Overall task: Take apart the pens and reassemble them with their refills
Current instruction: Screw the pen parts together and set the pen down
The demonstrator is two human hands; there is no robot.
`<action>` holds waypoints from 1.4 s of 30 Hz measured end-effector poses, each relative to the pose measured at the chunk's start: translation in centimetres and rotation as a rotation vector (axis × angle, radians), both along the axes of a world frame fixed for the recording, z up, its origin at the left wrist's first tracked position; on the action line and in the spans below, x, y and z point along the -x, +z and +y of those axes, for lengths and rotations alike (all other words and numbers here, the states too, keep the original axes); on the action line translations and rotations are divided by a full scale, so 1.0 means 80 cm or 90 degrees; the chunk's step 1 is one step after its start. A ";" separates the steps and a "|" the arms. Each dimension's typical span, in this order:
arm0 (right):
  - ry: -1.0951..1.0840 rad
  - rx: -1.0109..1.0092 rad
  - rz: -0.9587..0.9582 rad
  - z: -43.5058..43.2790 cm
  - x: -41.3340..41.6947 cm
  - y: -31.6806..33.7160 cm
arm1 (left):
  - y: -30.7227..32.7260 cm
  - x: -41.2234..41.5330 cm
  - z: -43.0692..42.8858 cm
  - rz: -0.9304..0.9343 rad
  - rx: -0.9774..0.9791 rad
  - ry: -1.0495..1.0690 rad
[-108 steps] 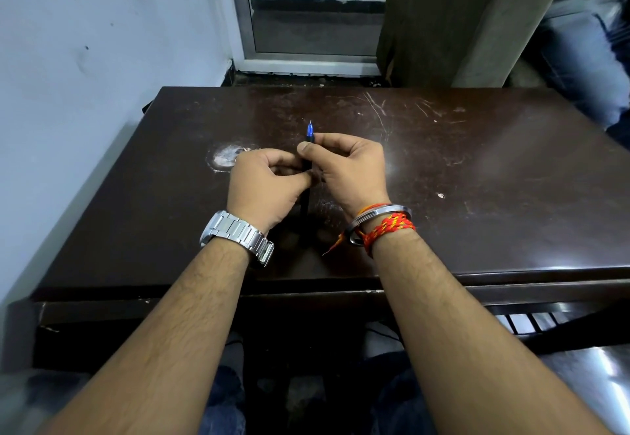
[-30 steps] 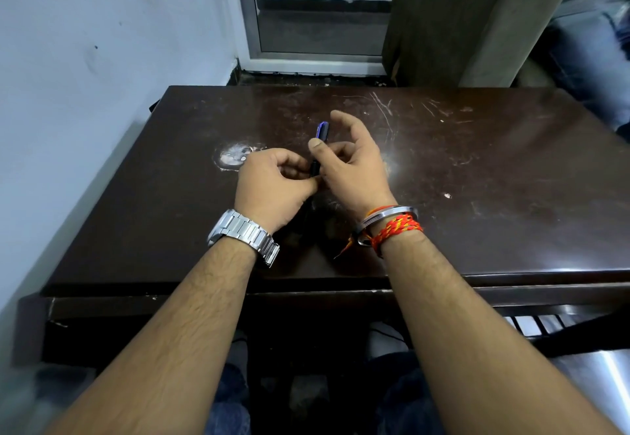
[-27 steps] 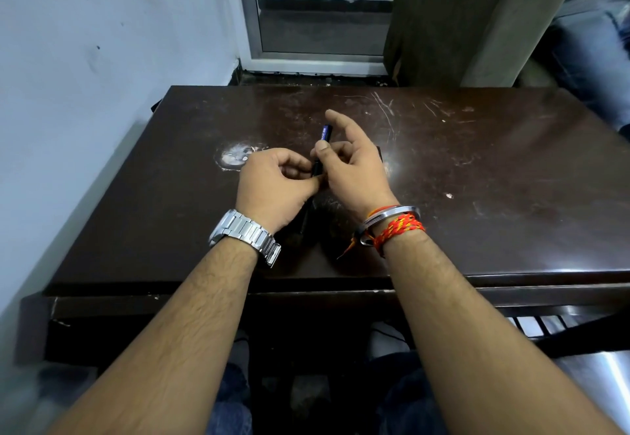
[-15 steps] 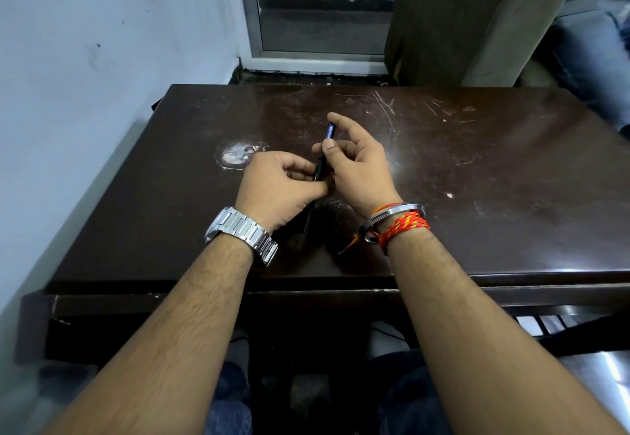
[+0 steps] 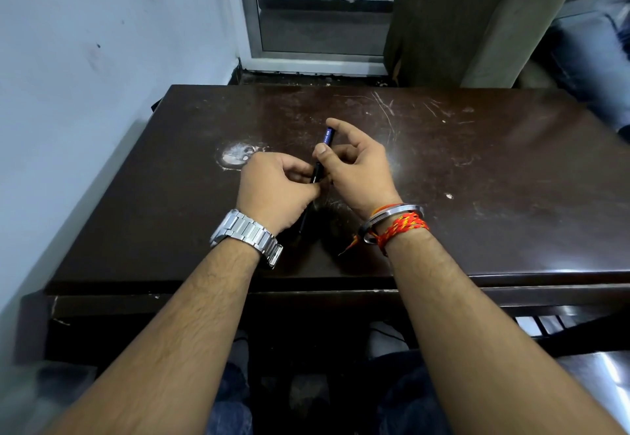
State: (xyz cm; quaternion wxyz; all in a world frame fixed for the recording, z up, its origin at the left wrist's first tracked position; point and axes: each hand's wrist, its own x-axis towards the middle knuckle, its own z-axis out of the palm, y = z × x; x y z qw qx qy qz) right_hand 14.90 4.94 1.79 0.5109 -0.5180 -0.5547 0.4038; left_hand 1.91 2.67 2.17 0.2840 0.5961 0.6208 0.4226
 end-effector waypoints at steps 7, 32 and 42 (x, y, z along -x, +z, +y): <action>0.016 -0.006 -0.035 -0.003 0.003 0.001 | 0.002 -0.004 -0.001 0.066 -0.011 0.025; -0.155 0.064 -0.223 0.001 -0.002 -0.010 | 0.003 0.026 0.008 0.270 0.183 0.182; -0.243 0.146 -0.397 0.001 -0.037 0.002 | 0.002 0.031 0.013 0.247 0.178 0.186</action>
